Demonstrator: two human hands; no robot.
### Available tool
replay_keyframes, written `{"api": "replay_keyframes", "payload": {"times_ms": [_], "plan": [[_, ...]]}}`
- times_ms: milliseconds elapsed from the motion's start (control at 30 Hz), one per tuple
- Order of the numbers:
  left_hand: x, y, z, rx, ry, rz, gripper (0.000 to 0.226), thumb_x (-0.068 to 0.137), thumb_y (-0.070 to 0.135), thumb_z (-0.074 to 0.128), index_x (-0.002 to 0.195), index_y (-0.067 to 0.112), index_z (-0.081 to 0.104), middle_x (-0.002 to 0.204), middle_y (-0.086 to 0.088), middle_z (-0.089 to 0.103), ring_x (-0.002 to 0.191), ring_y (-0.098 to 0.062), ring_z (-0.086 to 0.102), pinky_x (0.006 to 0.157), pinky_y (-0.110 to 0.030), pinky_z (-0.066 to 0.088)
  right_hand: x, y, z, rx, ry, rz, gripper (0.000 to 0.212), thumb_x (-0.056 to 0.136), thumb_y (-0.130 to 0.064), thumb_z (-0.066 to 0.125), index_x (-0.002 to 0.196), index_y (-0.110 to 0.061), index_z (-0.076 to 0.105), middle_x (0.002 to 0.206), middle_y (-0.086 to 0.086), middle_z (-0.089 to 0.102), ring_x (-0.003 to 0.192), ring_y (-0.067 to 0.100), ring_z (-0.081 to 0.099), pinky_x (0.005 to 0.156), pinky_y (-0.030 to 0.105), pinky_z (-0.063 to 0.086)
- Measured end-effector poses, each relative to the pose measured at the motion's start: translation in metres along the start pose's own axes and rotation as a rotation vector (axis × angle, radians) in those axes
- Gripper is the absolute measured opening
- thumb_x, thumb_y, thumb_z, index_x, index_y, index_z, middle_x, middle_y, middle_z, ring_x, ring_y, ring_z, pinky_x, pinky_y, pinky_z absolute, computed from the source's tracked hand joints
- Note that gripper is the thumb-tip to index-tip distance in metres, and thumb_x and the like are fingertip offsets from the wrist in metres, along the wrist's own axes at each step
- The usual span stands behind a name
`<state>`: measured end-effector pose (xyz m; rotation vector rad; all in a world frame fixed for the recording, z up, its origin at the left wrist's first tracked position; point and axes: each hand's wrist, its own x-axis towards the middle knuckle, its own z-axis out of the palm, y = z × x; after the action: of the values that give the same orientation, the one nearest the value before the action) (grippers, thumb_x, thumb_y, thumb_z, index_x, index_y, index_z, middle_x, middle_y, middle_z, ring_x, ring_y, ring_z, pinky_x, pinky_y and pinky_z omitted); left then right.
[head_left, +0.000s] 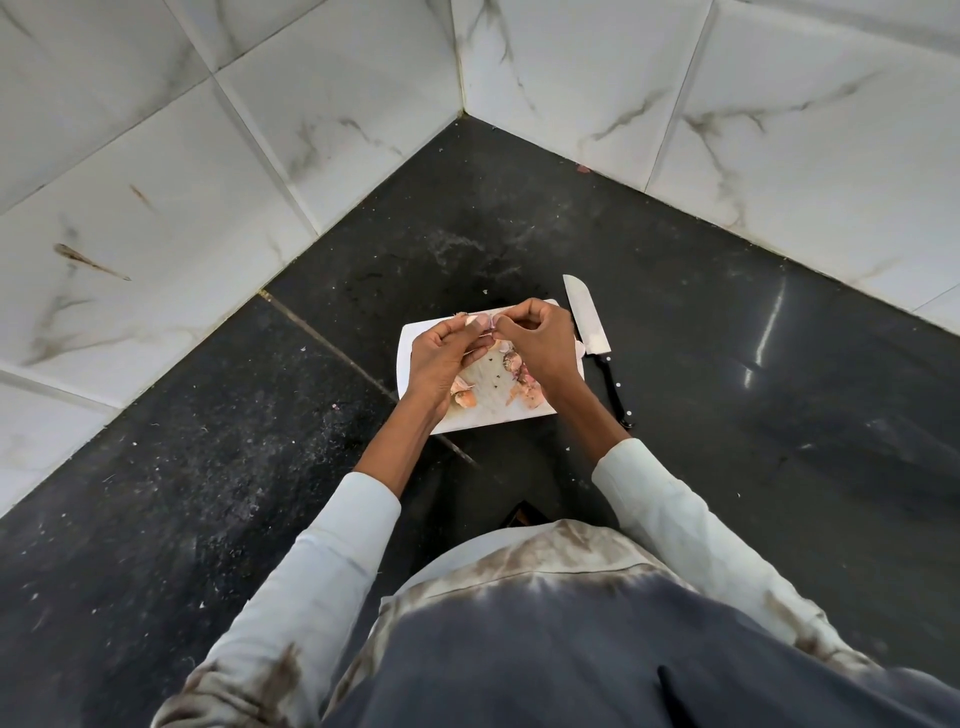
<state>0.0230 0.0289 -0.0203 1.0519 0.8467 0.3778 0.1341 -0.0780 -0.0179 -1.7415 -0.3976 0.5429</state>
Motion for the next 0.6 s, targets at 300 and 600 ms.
{"api": "replay_keyframes", "payload": {"times_ms": [300, 600], "plan": [[0.0017, 0.0032, -0.0047, -0.041, -0.025, -0.005, 0.033, 0.101, 0.028, 0.071, 0.120, 0.001, 0.077, 0.103, -0.006, 0.083, 0.095, -0.012, 0.079, 0.089, -0.026, 0.062, 0.0005, -0.0008, -0.0020, 0.128, -0.026, 0.058, 0.006, 0.094, -0.016, 0.074, 0.093, -0.012, 0.070, 0.089, 0.001, 0.079, 0.087, 0.016, 0.080, 0.084, 0.030, 0.065], [0.0031, 0.0005, -0.0040, -0.008, 0.023, 0.005, 0.032, 0.105, 0.024, 0.065, 0.128, 0.003, 0.071, 0.101, -0.007, 0.082, 0.090, -0.014, 0.080, 0.087, -0.028, 0.063, 0.0028, 0.0026, -0.0082, 0.162, -0.077, 0.012, 0.010, 0.097, -0.010, 0.071, 0.106, -0.014, 0.068, 0.102, 0.005, 0.076, 0.097, 0.024, 0.078, 0.087, 0.036, 0.066]]}}
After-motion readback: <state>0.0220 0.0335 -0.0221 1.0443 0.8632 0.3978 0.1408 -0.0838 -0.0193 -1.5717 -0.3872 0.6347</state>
